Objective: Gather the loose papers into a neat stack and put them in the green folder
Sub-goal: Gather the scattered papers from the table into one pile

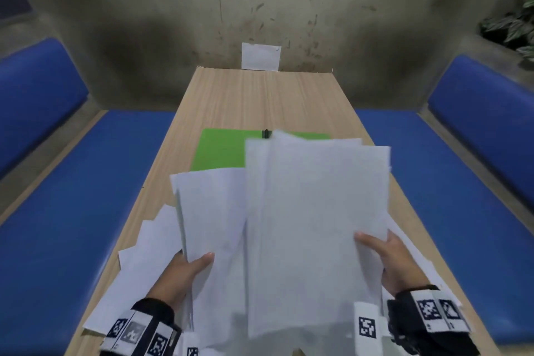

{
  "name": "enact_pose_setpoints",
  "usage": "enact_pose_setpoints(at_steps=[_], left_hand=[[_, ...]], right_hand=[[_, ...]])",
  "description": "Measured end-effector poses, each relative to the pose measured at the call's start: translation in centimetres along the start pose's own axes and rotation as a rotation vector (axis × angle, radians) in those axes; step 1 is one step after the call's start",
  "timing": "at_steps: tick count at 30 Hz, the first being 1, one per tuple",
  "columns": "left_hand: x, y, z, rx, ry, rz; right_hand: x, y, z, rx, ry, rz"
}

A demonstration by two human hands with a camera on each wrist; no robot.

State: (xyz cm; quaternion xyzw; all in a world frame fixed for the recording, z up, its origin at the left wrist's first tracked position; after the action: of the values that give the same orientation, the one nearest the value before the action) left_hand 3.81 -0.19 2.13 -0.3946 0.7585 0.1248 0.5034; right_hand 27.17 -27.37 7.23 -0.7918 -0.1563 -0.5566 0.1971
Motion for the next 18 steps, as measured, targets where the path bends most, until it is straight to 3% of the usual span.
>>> enact_pose_setpoints(at_steps=[3, 6, 9, 13, 16, 18], left_hand=[[-2.6, -2.6, -1.9, 0.197, -0.023, 0.033], [-3.0, -3.5, -2.0, 0.256, -0.016, 0.055], [-2.8, -3.8, -2.1, 0.246, 0.007, 0.084], [-1.8, -4.3, -2.4, 0.255, 0.029, 0.114], [-1.7, -4.1, -2.9, 0.203, 0.057, -0.096], [-2.3, -3.8, -3.2, 0.16, 0.004, -0.136]], right_hand=[[-2.3, -2.7, 0.2, 0.122, -0.069, -0.01], [-4.2, -4.1, 0.3, 0.134, -0.167, 0.05], [-5.8, -5.6, -0.6, 0.205, -0.281, 0.087], [-7.5, -6.9, -2.0, 0.28, -0.369, -0.054], [-7.8, -6.7, -1.7, 0.231, -0.346, -0.115], [-6.8, -6.7, -1.3, 0.177, -0.273, -0.135]])
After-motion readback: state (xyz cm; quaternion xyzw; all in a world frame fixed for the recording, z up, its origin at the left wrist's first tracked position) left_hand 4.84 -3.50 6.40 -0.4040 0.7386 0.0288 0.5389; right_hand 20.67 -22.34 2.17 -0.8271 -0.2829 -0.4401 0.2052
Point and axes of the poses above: each hand's wrist, its own z-axis towards the middle knuckle, its own y-axis out of the back of the hand, x = y × z, the point moved 6 cm from there along z, towards the middle knuckle, and after that the axes turned 7 degrees about -z, right-handed, at the moved point
